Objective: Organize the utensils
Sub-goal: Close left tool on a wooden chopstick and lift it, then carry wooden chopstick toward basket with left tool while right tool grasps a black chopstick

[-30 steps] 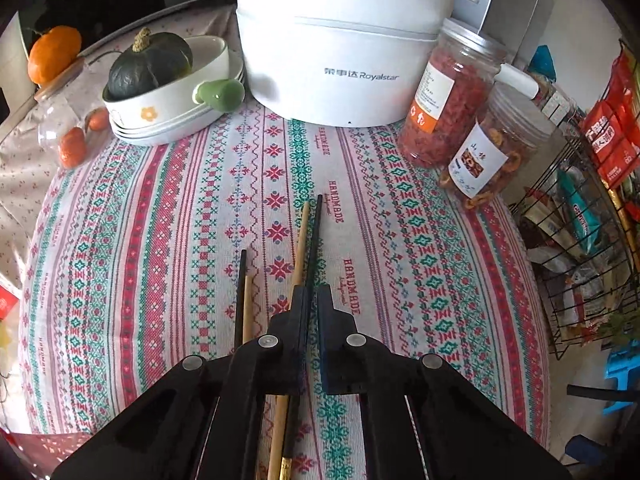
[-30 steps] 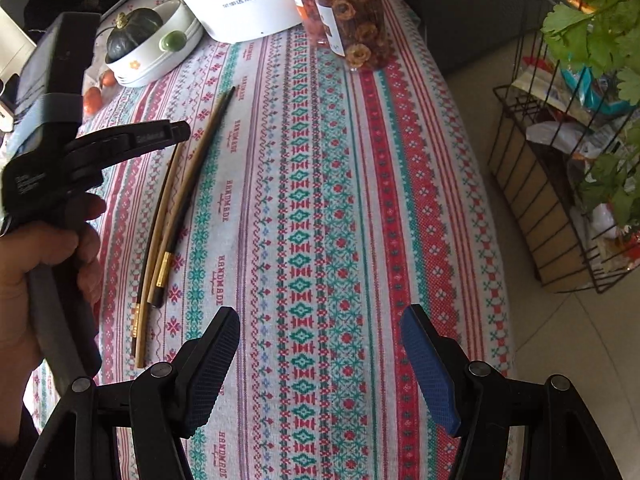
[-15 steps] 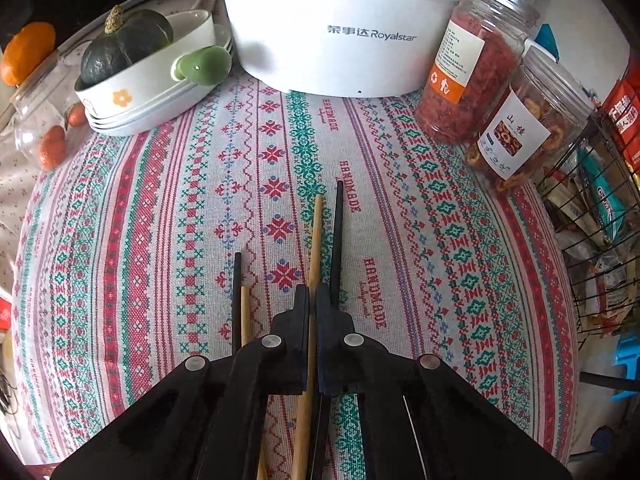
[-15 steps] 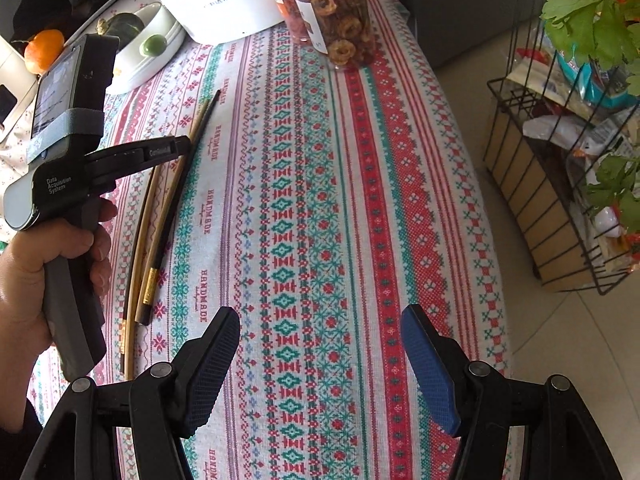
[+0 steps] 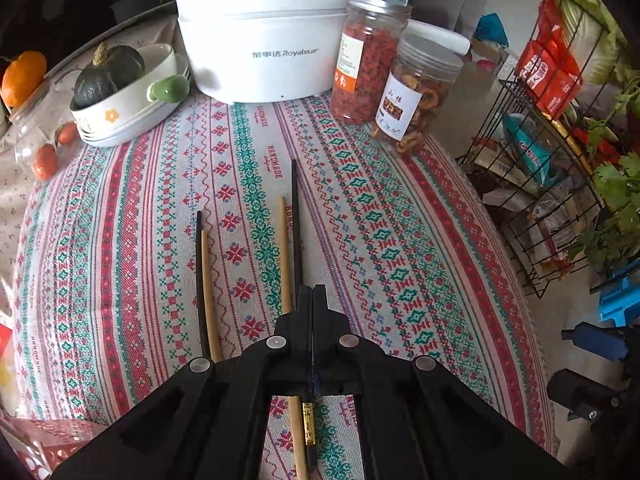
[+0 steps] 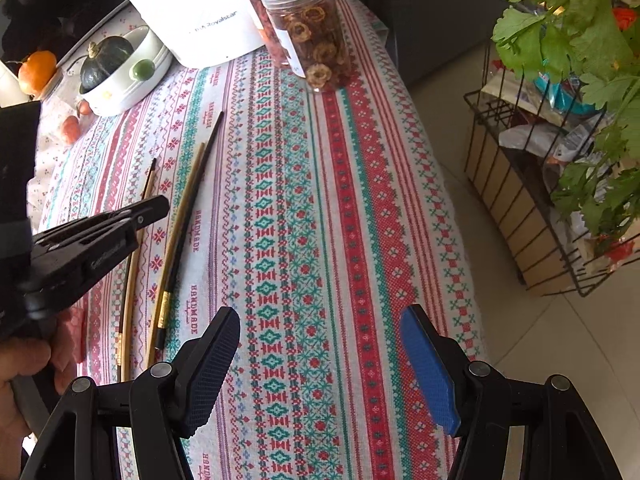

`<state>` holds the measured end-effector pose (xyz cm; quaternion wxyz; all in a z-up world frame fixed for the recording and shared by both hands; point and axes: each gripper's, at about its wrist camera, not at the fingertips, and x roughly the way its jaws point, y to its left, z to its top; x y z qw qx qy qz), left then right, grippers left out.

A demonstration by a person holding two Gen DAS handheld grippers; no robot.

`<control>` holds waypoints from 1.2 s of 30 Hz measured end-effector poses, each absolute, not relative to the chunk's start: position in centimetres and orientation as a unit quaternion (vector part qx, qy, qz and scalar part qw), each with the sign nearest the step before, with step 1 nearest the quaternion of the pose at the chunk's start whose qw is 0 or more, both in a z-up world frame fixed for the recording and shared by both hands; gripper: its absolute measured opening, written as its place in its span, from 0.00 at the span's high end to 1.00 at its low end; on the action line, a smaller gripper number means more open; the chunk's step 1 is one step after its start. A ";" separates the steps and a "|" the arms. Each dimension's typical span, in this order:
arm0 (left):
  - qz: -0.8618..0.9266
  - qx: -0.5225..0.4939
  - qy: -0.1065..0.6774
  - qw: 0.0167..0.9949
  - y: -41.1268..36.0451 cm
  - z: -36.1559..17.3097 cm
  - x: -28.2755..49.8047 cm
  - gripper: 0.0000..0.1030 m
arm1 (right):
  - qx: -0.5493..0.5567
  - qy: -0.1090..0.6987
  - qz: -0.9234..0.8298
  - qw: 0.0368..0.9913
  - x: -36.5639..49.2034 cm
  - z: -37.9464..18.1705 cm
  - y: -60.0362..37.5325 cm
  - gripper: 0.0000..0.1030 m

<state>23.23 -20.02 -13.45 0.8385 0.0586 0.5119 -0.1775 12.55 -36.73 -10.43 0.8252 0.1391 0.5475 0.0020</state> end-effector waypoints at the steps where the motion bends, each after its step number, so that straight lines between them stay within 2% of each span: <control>1: -0.177 0.063 0.508 0.841 -19.9 -12.8 22.7 1.00 | 0.142 0.546 0.000 0.826 12.5 -10.3 -36.8 0.30; 5: -0.160 0.061 0.519 0.838 -19.1 -12.5 23.5 0.99 | 0.163 0.538 0.002 0.827 12.1 -9.7 -36.9 0.30; 11: -0.144 0.051 0.554 0.819 -19.0 -15.8 25.7 0.99 | 0.167 0.531 0.002 0.831 11.8 -9.3 -37.1 0.30; 19: -0.139 0.036 0.564 0.813 -19.3 -17.0 26.8 0.99 | 0.172 0.537 -0.003 0.826 12.0 -10.0 -38.0 0.30; 23: -0.128 0.035 0.573 0.808 -19.6 -17.7 27.8 0.93 | 0.167 0.539 -0.001 0.826 12.0 -10.2 -37.8 0.30; 31: -0.120 0.047 0.561 0.818 -20.6 -18.2 29.2 0.94 | 0.162 0.544 -0.002 0.824 12.2 -10.6 -37.7 0.30; 36: -0.151 0.071 0.520 0.838 -20.9 -15.8 24.8 0.94 | 0.163 0.537 -0.007 0.828 12.0 -10.2 -38.0 0.30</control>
